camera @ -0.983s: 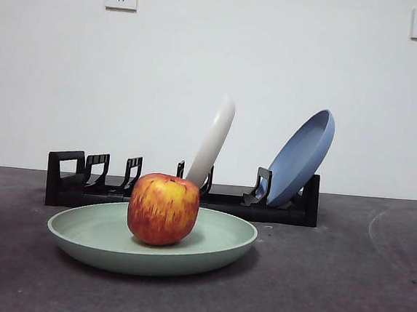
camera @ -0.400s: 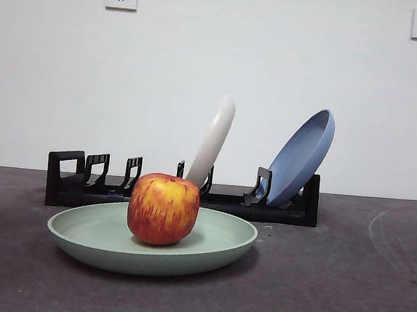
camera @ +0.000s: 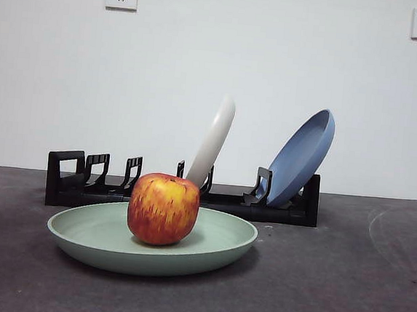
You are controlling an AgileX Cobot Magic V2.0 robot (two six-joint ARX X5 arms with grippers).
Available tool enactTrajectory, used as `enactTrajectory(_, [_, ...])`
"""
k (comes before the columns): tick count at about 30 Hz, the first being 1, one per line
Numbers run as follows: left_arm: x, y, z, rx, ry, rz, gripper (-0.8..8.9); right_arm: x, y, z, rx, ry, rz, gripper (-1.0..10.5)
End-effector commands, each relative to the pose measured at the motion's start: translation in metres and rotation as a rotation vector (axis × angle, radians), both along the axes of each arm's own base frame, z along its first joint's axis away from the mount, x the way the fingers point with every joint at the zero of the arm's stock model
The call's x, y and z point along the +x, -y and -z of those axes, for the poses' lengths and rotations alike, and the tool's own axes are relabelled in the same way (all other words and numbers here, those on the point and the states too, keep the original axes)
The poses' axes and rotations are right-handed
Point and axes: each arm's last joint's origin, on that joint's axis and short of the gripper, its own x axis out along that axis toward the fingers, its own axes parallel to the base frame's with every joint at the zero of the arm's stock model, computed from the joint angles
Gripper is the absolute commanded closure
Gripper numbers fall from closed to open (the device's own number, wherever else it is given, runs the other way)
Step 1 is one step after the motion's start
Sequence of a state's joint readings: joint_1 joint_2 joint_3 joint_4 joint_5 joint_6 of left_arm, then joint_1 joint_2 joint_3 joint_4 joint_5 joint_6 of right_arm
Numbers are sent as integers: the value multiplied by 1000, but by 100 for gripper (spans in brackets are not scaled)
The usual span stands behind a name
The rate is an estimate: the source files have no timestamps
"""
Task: Take the green plate from the plate rack,put the plate on the table,take the apple from the table,put the apple in the plate
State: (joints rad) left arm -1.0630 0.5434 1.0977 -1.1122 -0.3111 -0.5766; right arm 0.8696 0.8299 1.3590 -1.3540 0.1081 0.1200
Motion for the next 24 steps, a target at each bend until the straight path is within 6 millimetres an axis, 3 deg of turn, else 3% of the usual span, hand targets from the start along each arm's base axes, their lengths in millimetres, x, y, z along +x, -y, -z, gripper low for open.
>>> enactTrajectory(1, [2,3,2,7,-5,-6,817,-1,1,2,-16,-16,8,963])
enactTrajectory(8, [2,-5,1,47,52,-47,817,-1,1,2,-16,-17,8,963])
enactTrajectory(13, [3,-20,13,-46,71,-281,817,-1,1,2,-16,-16,8,963])
enactTrajectory(16, [4,-25,35,-112,124,-385,817,-1,1,2,-16,-16,8,963])
enactTrajectory(24, [25,-27,117,-236,344,-569,817,-1,1,2,-16,-16,8,963])
